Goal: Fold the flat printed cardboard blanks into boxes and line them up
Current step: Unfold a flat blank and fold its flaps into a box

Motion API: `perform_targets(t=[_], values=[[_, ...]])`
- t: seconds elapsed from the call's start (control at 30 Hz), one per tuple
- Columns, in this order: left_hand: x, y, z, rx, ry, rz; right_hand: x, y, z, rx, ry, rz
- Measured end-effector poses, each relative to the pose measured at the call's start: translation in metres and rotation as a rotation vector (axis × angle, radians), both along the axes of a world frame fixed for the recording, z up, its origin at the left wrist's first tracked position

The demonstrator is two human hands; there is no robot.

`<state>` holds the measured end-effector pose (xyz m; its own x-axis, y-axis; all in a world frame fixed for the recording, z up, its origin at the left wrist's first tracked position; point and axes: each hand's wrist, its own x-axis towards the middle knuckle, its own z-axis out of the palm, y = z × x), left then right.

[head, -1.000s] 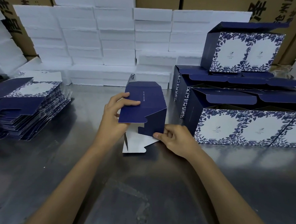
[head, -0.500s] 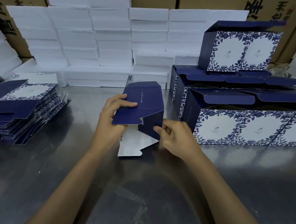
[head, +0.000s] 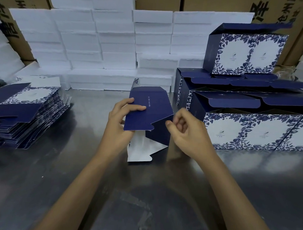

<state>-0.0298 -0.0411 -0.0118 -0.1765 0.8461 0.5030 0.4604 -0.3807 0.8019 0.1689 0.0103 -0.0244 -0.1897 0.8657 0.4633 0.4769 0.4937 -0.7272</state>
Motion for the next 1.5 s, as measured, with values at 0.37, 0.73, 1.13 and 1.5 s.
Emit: perform_targets(t=[0.37, 0.73, 1.13, 1.5], values=[[-0.015, -0.004, 0.008, -0.25, 0.191, -0.208, -0.016, -0.008, -0.003, -0.062, 0.091, 0.116], [0.012, 0.003, -0.006, 0.006, -0.209, -0.04, -0.028, -0.011, 0.002, -0.12, 0.377, 0.183], [0.01, 0.001, -0.004, 0.001, -0.197, -0.04, -0.017, -0.007, 0.008, -0.17, 0.392, 0.23], [-0.001, 0.005, -0.005, 0.033, -0.205, -0.06, -0.013, -0.006, 0.007, -0.126, 0.407, 0.22]])
